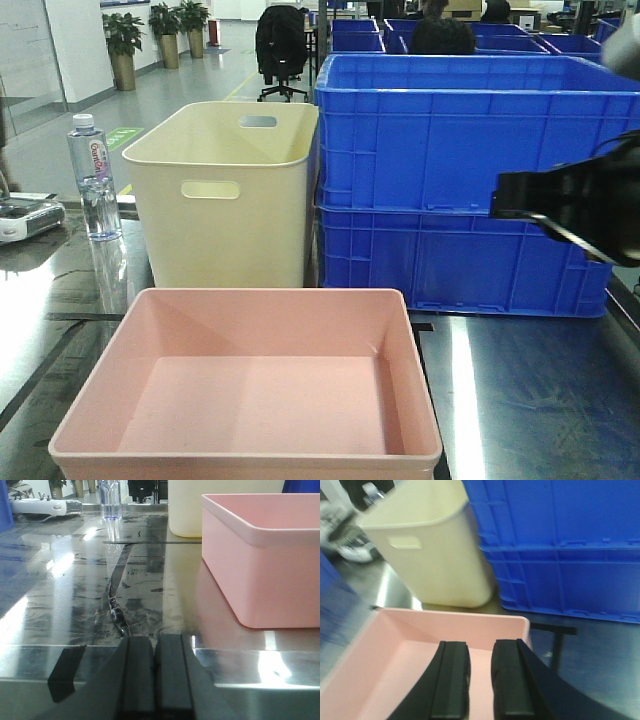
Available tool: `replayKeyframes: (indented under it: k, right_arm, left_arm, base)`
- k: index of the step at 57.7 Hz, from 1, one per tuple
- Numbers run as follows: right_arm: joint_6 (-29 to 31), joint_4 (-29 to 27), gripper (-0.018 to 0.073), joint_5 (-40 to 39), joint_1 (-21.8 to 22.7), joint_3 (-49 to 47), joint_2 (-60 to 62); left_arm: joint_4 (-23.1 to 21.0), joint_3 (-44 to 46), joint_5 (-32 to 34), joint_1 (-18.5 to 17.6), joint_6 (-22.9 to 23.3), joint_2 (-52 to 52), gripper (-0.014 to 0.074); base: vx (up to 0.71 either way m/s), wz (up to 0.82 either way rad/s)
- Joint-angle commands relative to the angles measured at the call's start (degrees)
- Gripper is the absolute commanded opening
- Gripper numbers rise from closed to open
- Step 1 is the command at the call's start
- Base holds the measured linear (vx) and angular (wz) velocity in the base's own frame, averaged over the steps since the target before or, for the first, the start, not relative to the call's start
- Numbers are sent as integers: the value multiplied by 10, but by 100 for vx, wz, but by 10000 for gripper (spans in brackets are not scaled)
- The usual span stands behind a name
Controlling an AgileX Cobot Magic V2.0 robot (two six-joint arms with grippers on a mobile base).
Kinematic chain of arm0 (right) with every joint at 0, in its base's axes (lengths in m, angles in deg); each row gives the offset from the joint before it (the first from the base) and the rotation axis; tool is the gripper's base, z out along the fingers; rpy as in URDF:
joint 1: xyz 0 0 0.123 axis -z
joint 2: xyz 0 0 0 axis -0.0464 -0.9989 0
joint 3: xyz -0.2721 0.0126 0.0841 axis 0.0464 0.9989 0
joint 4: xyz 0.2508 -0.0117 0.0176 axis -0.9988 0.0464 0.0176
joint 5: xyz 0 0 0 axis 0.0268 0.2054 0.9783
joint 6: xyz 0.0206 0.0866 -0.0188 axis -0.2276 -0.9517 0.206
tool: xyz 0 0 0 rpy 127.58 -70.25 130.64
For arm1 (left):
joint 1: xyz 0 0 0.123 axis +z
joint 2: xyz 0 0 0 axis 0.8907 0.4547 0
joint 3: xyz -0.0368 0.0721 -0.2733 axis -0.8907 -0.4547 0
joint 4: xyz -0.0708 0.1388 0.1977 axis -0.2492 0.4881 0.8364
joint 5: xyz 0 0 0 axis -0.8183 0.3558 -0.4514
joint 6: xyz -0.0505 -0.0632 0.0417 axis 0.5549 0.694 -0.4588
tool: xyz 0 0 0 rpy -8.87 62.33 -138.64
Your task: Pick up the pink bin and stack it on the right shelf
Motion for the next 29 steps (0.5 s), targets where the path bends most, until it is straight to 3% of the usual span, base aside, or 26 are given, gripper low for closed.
replayKeyframes:
  k: [1, 5, 12, 15, 29]
  right_arm:
    - [7, -37, 219, -106, 3, 39, 70]
    - [11, -12, 219, -193, 3, 121, 130]
    - [11, 140, 189, -326, 10, 281, 238]
    - [10, 178, 163, -356, 31, 343, 285]
    - [7, 150, -16, -307, 177, 552, 481]
  left_arm:
    - [-3, -7, 50, 0, 6, -2, -8]
    - [-3, -7, 50, 0, 6, -2, -8]
    - [-3, -7, 50, 0, 6, -2, -8]
    - [-3, -7, 50, 0, 6, -2, -8]
    - [-3, -7, 50, 0, 6, -2, -8]
  base:
    - [0, 0]
    - [0, 0]
    - [0, 0]
    - [0, 0]
    - [0, 0]
